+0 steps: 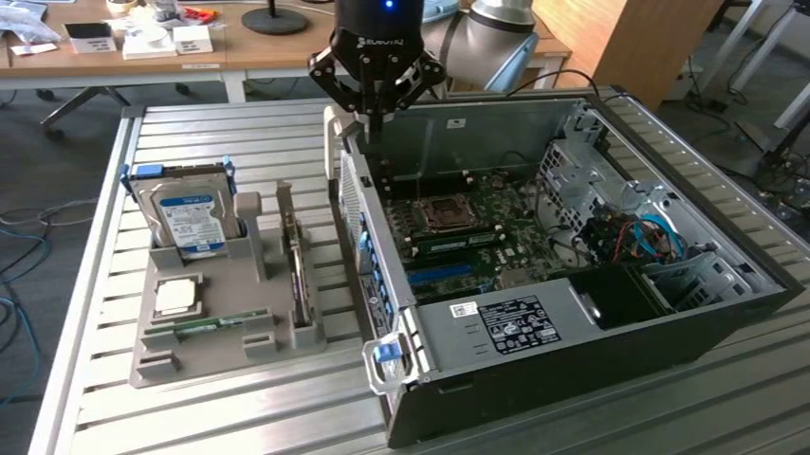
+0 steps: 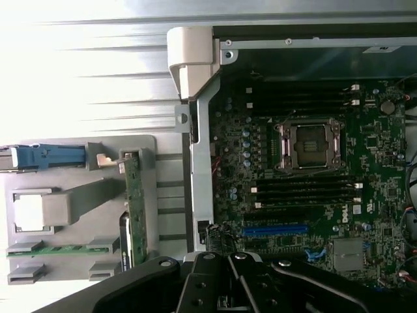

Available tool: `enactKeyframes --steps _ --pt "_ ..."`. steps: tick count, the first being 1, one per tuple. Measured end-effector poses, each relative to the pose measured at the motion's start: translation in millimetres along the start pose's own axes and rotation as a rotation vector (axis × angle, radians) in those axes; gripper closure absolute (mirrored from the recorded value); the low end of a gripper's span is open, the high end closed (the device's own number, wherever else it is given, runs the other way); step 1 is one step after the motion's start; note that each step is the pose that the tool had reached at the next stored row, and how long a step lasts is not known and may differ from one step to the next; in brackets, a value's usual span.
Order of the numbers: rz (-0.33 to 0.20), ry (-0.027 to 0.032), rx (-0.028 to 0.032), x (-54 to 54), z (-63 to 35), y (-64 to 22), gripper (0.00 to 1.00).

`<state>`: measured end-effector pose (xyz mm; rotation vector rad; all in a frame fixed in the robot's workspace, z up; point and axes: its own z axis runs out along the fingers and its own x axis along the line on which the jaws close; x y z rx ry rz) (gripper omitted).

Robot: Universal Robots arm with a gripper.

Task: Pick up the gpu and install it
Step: 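Reach for the gpu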

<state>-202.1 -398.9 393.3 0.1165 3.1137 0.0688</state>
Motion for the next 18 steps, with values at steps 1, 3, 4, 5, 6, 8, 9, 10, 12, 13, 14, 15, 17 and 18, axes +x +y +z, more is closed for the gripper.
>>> enactKeyframes --steps 1,3,4,5,6,8,9,10,12,13,14,15,17,18 --pt "0.000 0.0000 0.0000 1.4 0.0 -0.1 0.89" --pt "0.000 -0.0001 -0.0001 3.9 0.0 -0.3 0.89" --pt "0.000 -0.0001 -0.0001 5.2 -0.1 -0.4 0.89" --pt "0.000 0.0000 -0.0001 6.5 -0.1 -0.5 0.89" --pt "0.000 -0.0001 -0.0001 7.8 -0.2 -0.6 0.89" --pt "0.000 0.0000 0.0000 10.3 -0.3 -0.8 0.89" --pt "0.000 -0.0001 -0.0001 11.5 -0.3 -0.8 0.89" --pt "0.000 -0.0001 -0.0001 12.7 -0.3 -0.9 0.89" --pt "0.000 0.0000 0.0000 15.3 -0.4 -1.1 0.89" --pt "0.000 -0.0001 -0.0001 16.6 -0.4 -1.2 0.89" --pt "0.000 -0.0001 0.0000 18.0 -0.5 -1.3 0.89" --pt "0.000 -0.0001 -0.0001 19.4 -0.5 -1.4 0.89" --pt "0.000 -0.0001 0.0000 22.1 -0.6 -1.6 0.89" --pt "0.000 0.0000 0.0000 23.3 -0.6 -1.7 0.89"
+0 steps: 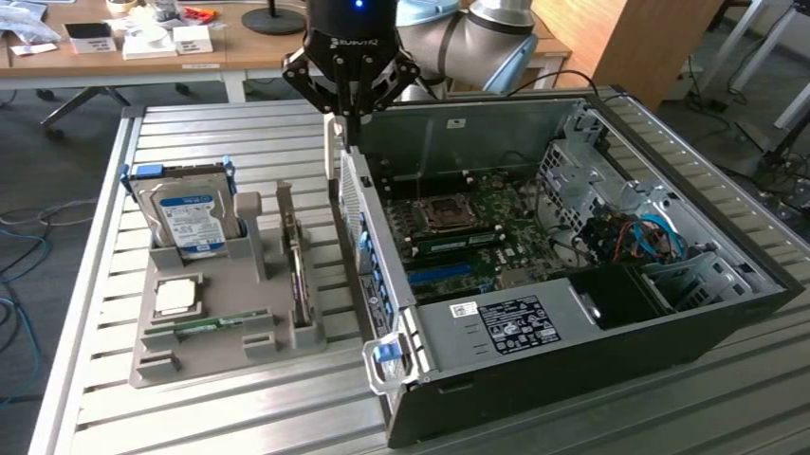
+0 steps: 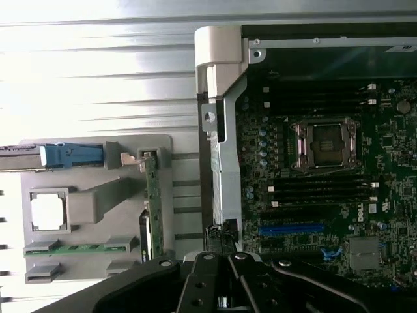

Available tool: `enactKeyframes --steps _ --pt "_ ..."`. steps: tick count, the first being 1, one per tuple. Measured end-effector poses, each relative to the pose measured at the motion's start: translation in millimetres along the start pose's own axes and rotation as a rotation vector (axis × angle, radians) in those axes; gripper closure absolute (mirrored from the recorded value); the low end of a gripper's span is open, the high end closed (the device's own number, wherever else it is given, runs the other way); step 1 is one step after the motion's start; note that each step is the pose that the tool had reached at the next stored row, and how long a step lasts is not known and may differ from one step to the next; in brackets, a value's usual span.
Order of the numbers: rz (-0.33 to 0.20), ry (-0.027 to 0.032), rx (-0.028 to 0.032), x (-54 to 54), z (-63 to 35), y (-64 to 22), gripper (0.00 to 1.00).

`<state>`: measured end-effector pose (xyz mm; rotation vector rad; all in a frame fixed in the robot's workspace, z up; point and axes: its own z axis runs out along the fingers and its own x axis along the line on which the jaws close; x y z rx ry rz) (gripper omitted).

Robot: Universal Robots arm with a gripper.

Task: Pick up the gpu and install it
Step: 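Reach for the gpu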

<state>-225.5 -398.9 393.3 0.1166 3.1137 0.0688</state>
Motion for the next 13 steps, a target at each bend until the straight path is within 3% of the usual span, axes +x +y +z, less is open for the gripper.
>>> enactKeyframes --steps 13 --pt "0.000 0.0000 0.0000 10.9 -0.3 -0.8 0.89"
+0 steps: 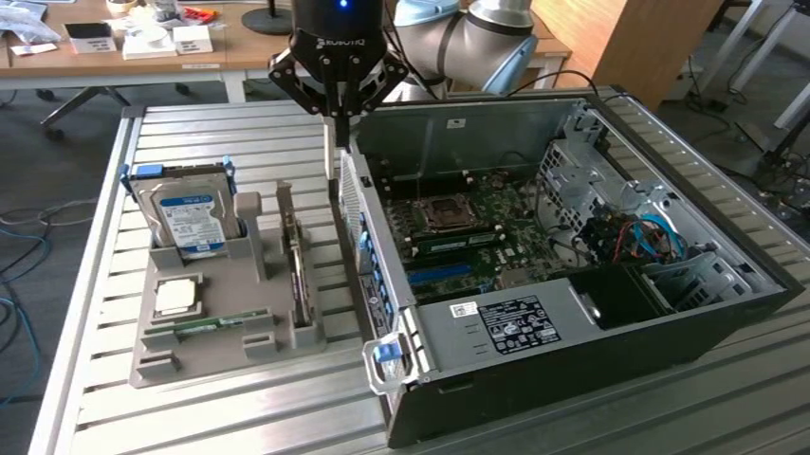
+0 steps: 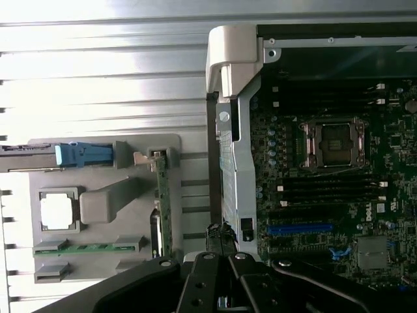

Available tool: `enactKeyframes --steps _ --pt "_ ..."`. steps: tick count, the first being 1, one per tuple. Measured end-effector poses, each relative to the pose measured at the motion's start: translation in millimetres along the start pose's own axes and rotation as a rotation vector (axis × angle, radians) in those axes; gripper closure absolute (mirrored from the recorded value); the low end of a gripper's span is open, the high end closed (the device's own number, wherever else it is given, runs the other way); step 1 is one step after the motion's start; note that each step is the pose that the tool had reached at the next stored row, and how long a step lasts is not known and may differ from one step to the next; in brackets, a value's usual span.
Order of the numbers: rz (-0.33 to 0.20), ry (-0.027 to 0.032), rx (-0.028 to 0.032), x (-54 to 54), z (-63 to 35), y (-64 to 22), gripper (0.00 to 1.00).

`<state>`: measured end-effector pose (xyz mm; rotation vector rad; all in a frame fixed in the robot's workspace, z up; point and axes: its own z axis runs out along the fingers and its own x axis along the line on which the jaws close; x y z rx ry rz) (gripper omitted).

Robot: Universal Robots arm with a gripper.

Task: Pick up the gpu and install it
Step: 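Reach for the gpu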

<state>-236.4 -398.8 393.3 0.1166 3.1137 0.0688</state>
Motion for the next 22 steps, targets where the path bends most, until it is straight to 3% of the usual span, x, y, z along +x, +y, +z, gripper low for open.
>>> enactKeyframes --steps 22 --pt "0.000 0.0000 0.0000 12.3 -0.3 -0.9 0.89"
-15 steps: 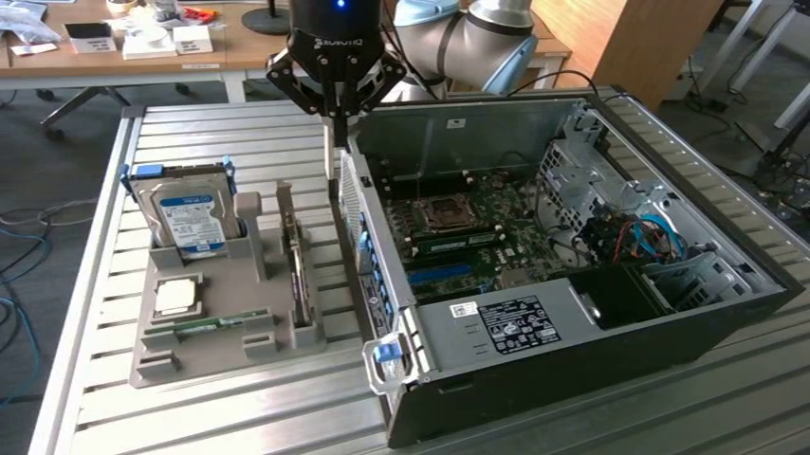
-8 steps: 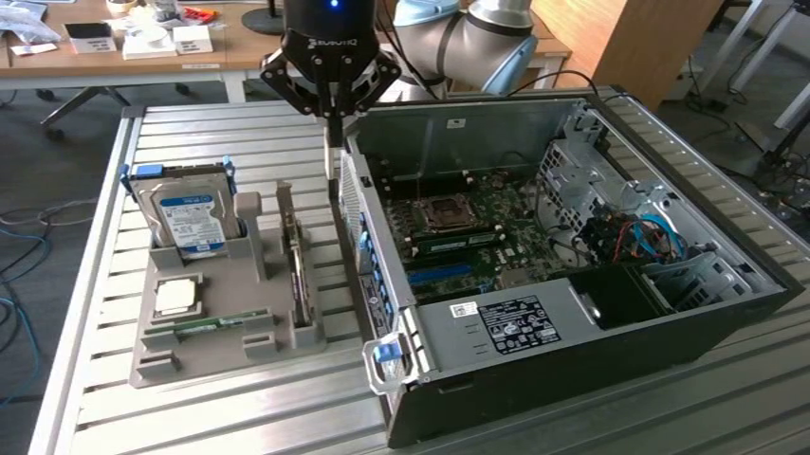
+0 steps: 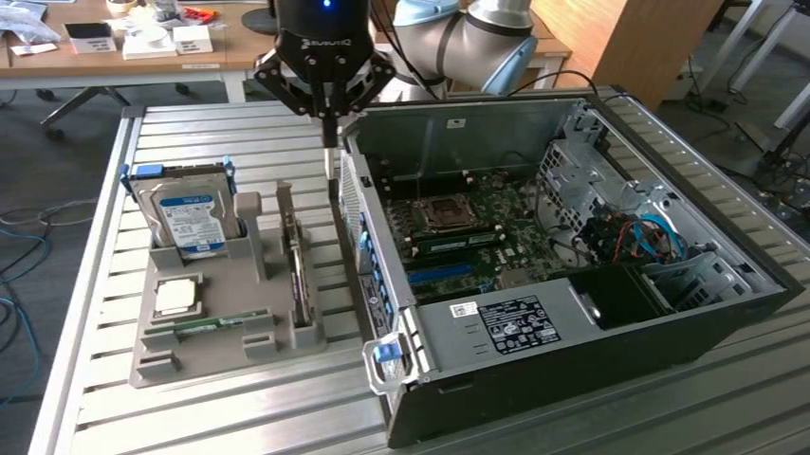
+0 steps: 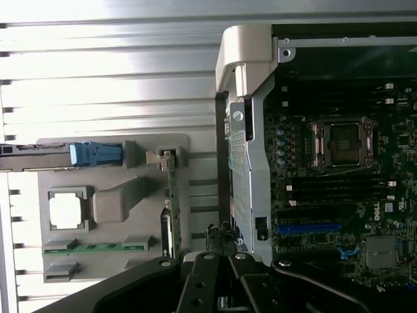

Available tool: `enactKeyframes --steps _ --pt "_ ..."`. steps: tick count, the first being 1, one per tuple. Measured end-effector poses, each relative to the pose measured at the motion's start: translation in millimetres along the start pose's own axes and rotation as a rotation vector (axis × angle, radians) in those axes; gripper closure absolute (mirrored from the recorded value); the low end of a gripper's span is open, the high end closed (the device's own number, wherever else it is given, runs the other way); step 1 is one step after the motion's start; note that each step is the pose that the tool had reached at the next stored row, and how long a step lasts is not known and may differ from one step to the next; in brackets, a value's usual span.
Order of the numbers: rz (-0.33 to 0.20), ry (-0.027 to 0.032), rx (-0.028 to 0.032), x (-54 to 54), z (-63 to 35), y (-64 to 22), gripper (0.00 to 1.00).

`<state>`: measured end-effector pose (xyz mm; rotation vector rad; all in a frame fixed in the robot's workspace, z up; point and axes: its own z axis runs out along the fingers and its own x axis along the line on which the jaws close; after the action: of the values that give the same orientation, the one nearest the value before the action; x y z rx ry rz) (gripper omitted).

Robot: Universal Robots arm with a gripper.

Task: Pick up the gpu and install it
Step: 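Reach for the gpu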

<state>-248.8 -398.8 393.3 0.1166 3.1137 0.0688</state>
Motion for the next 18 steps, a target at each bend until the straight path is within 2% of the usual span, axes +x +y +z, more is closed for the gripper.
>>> enactKeyframes --steps 18 --pt "0.000 0.0000 0.0000 9.9 -0.2 -0.7 0.89"
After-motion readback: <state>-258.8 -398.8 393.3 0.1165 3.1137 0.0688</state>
